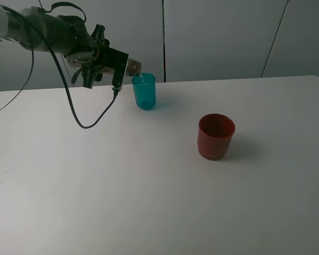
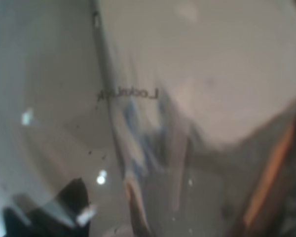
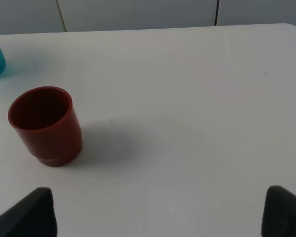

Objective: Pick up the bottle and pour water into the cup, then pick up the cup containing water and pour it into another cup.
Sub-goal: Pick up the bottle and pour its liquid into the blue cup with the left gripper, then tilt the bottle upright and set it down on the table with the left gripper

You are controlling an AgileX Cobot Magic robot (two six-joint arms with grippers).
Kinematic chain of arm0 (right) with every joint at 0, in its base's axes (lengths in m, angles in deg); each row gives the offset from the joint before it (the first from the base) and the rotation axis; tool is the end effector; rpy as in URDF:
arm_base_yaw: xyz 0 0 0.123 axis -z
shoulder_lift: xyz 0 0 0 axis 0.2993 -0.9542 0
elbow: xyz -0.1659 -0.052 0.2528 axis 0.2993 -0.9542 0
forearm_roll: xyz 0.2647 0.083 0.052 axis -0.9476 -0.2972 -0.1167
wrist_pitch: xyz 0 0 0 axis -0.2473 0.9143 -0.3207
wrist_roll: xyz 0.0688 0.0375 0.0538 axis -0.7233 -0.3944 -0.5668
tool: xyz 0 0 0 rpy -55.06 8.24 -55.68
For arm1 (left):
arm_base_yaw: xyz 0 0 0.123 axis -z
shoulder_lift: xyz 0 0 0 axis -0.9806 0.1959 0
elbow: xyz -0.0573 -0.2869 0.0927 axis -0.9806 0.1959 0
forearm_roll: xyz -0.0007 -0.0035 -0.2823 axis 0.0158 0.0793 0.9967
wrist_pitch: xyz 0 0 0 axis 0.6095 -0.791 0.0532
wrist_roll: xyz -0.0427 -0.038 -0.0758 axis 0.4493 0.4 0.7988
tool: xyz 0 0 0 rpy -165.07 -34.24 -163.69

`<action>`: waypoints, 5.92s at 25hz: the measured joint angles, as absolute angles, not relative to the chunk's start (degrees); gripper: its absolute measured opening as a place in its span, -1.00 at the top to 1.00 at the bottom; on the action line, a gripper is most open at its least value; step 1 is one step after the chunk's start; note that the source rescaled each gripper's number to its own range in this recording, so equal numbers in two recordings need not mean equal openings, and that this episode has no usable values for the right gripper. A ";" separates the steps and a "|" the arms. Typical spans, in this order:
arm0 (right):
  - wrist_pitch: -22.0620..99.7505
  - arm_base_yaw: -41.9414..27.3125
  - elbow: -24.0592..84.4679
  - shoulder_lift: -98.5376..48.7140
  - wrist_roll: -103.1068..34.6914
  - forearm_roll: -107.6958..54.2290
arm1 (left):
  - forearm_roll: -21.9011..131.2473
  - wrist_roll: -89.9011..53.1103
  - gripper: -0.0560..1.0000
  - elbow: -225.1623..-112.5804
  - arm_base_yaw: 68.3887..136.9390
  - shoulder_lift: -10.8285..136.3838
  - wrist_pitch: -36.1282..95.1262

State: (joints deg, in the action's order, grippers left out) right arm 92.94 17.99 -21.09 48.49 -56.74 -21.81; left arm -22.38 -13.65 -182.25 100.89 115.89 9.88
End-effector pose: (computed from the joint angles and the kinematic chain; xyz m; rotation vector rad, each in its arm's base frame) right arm 0.0008 0.0044 0.2879 0.0004 2.0790 0.0526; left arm 0.5100 -0.1714 0.1732 1.8951 1.5069 1.0132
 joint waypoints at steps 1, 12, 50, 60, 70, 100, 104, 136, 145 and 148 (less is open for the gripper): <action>92.94 17.99 -21.09 48.49 -56.74 -21.81 | -22.38 -14.02 0.84 -182.25 100.89 115.89 9.88; 92.94 17.99 -21.09 48.49 -57.07 -21.81 | -23.51 -14.99 0.84 -182.38 100.89 115.89 9.99; 92.94 17.99 -21.09 48.49 -57.07 -21.81 | -29.72 -15.93 0.87 -182.42 100.89 115.89 16.37; 92.94 17.99 -21.09 48.49 -56.74 -21.81 | -31.17 -18.90 0.87 -182.42 100.89 115.89 17.74; 92.94 17.99 -21.09 48.49 -57.07 -21.81 | -34.12 -19.14 0.88 -182.42 100.89 115.89 19.53; 92.94 17.99 -21.09 48.49 -57.07 -21.81 | -39.13 -19.37 0.88 -182.42 100.89 115.89 19.89; 92.94 17.99 -21.09 48.49 -57.07 -21.81 | -38.89 -18.03 0.88 -182.42 100.89 115.89 19.93; 92.94 17.99 -21.09 48.49 -57.07 -21.81 | -6.48 -10.56 0.88 -182.42 101.15 111.94 19.88; 92.94 17.99 -21.09 48.49 -57.07 -21.81 | -2.51 6.59 0.88 -180.80 101.15 107.63 24.00; 92.94 17.99 -21.09 48.49 -57.07 -21.81 | -2.41 13.11 0.88 -180.20 101.15 106.11 25.13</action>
